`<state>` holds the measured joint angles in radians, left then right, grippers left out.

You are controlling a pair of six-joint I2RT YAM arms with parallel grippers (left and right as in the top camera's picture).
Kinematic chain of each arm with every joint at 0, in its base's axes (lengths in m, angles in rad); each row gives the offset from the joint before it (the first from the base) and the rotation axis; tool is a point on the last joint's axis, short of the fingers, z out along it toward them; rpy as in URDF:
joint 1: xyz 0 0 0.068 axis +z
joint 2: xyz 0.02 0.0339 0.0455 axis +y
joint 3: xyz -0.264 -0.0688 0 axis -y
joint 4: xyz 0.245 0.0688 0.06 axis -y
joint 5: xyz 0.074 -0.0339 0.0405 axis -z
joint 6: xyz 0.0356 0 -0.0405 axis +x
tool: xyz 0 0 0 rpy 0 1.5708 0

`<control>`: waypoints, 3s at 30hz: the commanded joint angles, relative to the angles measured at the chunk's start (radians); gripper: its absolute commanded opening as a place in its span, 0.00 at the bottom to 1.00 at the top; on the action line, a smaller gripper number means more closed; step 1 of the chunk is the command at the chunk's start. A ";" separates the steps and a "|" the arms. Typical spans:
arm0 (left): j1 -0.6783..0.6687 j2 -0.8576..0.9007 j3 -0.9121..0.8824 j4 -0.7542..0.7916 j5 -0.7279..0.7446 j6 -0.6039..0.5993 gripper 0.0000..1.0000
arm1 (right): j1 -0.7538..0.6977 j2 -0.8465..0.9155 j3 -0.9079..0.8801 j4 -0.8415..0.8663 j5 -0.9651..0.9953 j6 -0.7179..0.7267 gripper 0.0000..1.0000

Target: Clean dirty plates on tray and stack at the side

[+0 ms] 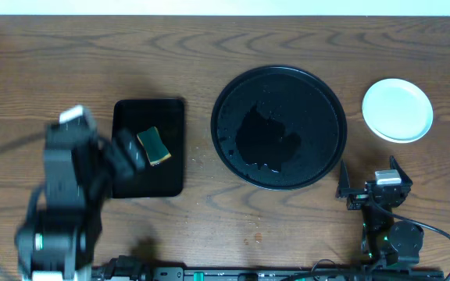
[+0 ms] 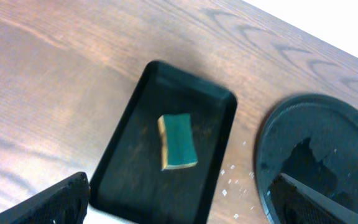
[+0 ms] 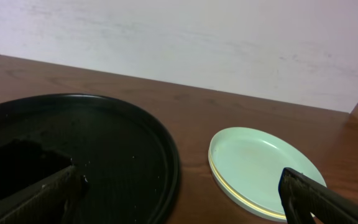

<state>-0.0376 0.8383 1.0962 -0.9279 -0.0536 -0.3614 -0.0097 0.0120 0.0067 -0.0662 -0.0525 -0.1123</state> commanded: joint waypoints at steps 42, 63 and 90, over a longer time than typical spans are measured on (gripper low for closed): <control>-0.002 -0.837 -1.092 0.877 0.061 0.065 0.93 | -0.010 -0.005 -0.001 -0.005 0.003 0.014 0.99; -0.034 -0.837 -1.092 0.857 0.069 0.317 0.93 | -0.010 -0.005 -0.001 -0.005 0.003 0.014 0.99; -0.034 -0.834 -1.092 0.857 0.068 0.317 0.93 | -0.010 -0.005 -0.001 -0.005 0.003 0.014 0.99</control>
<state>-0.0677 0.0101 0.0166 -0.0254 0.0246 -0.0544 -0.0097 0.0120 0.0063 -0.0669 -0.0517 -0.1123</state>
